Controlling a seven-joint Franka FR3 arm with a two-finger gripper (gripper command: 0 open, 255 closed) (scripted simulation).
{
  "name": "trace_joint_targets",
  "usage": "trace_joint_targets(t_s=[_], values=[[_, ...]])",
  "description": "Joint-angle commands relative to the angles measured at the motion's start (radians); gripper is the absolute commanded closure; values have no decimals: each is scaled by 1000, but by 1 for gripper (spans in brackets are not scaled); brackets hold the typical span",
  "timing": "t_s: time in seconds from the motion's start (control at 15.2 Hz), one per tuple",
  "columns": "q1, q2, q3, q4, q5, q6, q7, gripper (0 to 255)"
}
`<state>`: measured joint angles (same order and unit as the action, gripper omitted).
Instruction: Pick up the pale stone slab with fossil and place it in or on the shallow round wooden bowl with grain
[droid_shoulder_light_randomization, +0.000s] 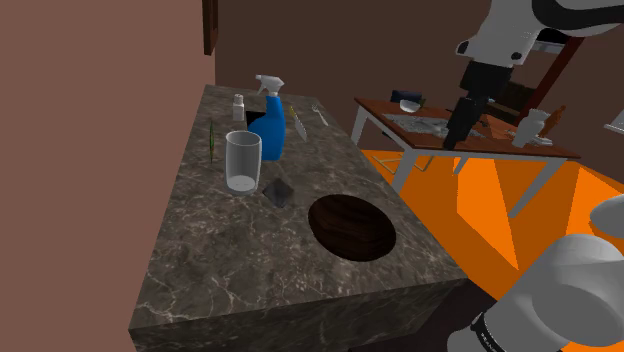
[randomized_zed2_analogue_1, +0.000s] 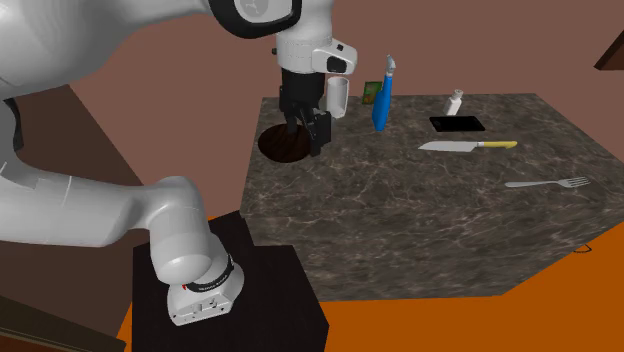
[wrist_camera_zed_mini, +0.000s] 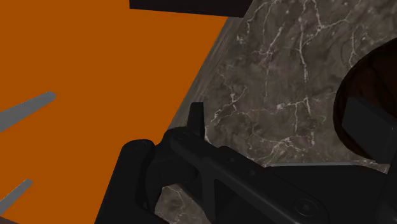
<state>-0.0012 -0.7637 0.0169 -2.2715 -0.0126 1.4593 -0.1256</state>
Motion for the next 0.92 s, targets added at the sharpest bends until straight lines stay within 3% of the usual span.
trace_joint_targets(t_s=[0.0, 0.46, 0.86], values=[[0, 0, 0, 0, 0, 0, 0, 0], [34, 133, 154, 10, 35, 139, 147, 0], [48, 293, 284, 69, 22, 245, 280, 0]])
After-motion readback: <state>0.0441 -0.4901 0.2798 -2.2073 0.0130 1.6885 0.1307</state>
